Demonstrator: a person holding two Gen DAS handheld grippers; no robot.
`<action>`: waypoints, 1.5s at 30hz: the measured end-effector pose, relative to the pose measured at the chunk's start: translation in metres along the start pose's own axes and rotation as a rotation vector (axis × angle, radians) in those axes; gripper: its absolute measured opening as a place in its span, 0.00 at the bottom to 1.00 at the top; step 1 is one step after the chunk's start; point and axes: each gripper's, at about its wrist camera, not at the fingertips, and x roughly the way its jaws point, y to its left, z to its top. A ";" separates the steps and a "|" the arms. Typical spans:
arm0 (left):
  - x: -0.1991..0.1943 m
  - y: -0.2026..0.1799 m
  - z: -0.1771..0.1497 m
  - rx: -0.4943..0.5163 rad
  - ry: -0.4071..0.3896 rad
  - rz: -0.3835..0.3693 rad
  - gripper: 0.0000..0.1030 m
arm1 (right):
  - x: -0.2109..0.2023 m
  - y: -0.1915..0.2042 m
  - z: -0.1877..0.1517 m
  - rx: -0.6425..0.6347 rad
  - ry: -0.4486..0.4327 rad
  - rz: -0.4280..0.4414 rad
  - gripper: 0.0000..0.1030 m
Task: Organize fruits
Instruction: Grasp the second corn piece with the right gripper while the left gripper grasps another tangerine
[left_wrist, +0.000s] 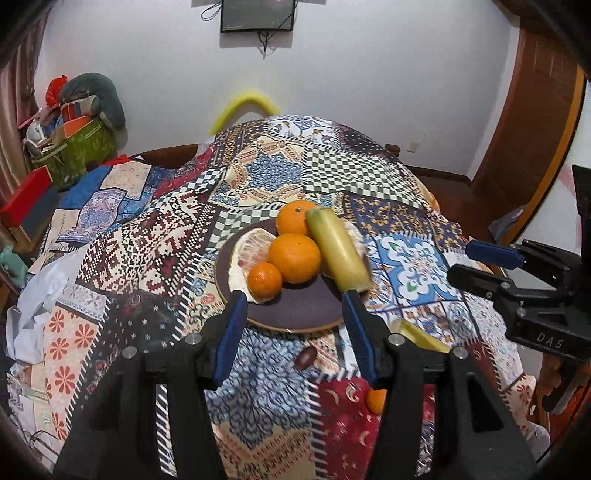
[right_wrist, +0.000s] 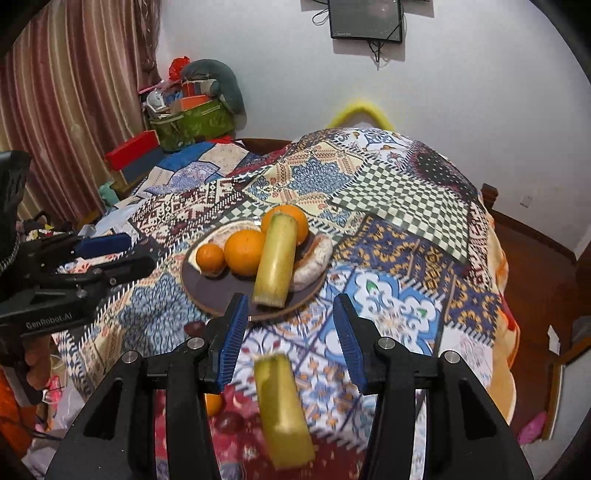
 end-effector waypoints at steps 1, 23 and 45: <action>-0.002 -0.003 -0.002 0.002 0.002 -0.005 0.52 | -0.002 0.000 -0.004 0.003 0.003 -0.003 0.43; 0.031 -0.063 -0.065 0.062 0.180 -0.103 0.52 | -0.010 -0.007 -0.079 0.075 0.101 -0.029 0.43; 0.049 -0.069 -0.079 0.089 0.216 -0.121 0.32 | 0.013 -0.006 -0.083 0.093 0.141 0.020 0.43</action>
